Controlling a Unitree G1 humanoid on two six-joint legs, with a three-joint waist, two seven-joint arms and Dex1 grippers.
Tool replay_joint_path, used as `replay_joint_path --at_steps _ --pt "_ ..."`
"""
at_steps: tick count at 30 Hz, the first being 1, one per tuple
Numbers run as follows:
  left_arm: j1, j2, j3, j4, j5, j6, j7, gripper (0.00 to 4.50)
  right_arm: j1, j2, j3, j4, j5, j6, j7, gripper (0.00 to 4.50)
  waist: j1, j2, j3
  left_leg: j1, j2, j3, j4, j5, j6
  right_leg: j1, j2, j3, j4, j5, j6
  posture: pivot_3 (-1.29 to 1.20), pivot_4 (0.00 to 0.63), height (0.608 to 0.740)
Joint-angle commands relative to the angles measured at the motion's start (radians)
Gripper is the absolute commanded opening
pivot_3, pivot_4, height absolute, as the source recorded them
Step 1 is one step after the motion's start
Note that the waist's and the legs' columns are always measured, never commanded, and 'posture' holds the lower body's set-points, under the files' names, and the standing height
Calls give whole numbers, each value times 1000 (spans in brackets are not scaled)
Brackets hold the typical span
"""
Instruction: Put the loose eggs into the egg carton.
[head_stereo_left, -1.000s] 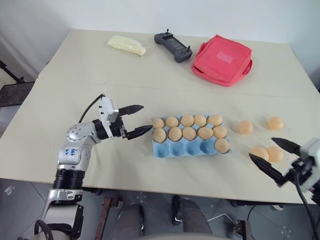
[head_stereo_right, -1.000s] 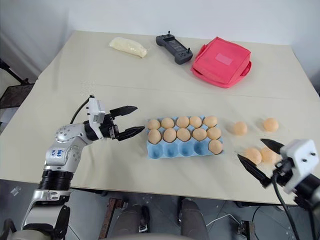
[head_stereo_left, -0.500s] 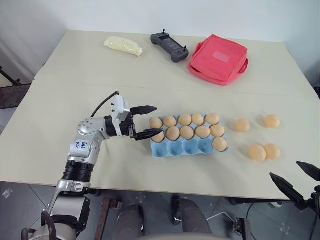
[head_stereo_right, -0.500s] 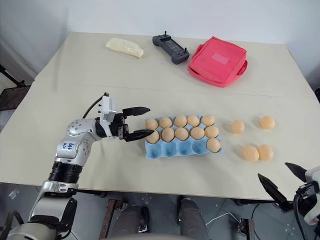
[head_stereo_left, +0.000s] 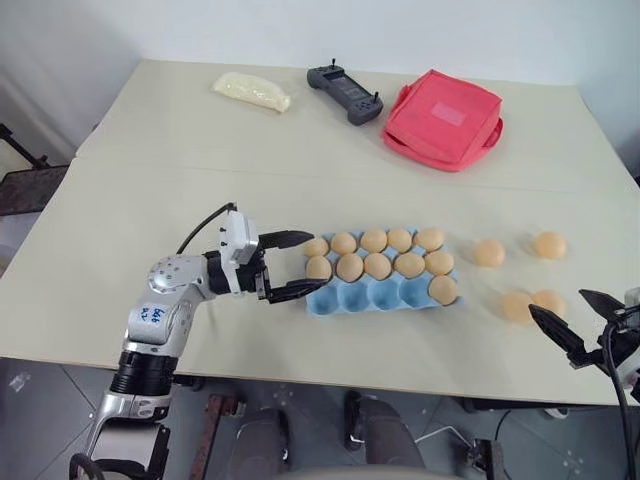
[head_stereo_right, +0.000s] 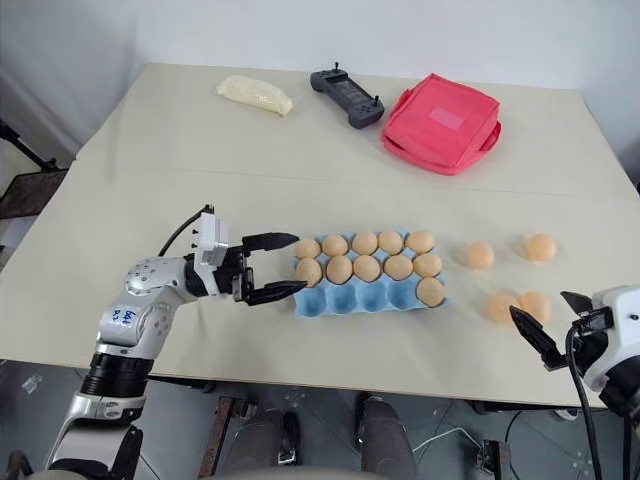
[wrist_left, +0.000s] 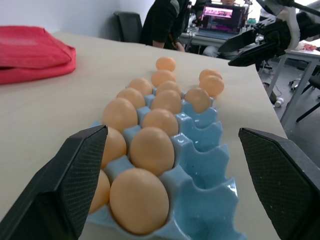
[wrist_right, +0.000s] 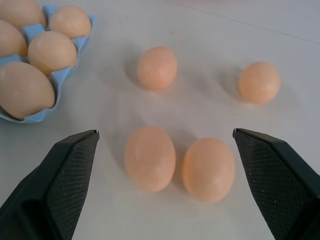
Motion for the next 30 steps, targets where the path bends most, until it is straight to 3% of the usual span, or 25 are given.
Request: replay_joint_path --at_steps 1,10,30 --pt "15 6 3 -65 -24 6 4 4466 -16 -25 31 -34 16 25 9 4500 -1 0 0 0 0 0 0 0 0 0 0 0 0 0 0 0 150 740" --pt "25 -4 -3 -75 -18 -2 15 4466 -102 -42 148 17 -46 33 -2 4500 -2 0 0 0 0 0 0 0 0 0 0 0 0 0 0 0 150 740" --pt "64 -3 4 -115 -24 -6 37 4466 -165 -55 205 110 -111 6 34 4500 -2 0 0 0 0 0 0 0 0 0 0 0 0 0 0 0 150 740"
